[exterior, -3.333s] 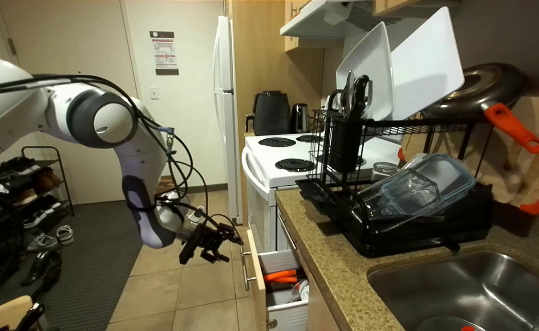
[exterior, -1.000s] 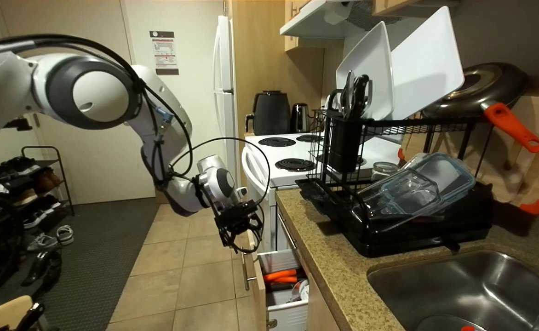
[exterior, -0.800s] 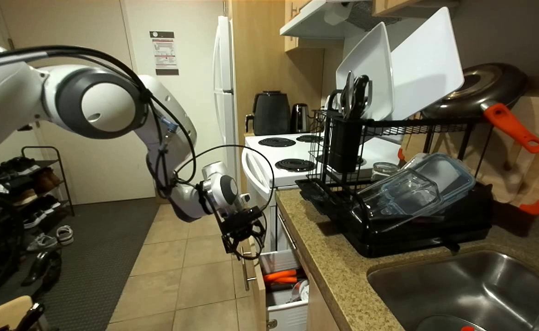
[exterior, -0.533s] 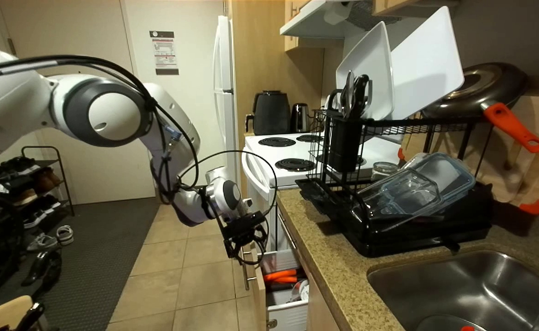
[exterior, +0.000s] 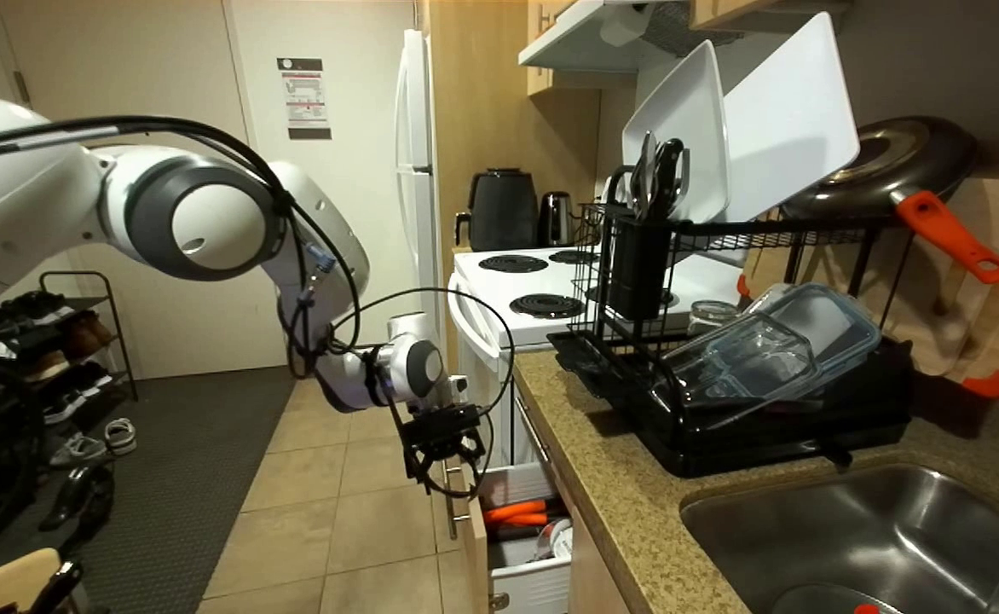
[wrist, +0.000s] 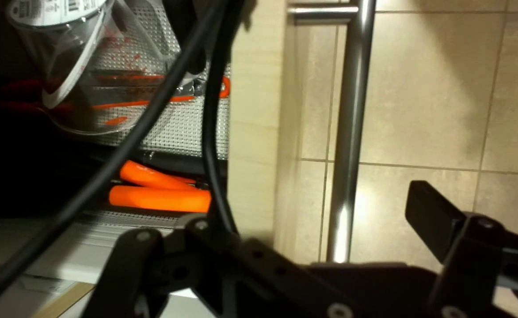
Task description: Open the second kitchen cabinet drawer to the right
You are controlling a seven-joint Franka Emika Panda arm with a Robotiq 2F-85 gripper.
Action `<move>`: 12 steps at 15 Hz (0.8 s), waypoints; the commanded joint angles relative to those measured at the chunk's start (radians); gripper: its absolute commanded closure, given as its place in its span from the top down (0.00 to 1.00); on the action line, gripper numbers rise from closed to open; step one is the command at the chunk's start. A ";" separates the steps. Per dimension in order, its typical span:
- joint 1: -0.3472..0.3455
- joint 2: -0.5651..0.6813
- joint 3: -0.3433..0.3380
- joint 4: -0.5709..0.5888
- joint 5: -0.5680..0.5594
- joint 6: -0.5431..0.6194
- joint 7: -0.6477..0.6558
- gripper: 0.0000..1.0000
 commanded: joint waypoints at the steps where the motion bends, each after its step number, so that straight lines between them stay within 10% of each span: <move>1: 0.008 -0.022 0.032 -0.027 0.123 -0.046 -0.057 1.00; 12: 0.074 -0.039 0.081 -0.065 0.243 -0.096 -0.074 1.00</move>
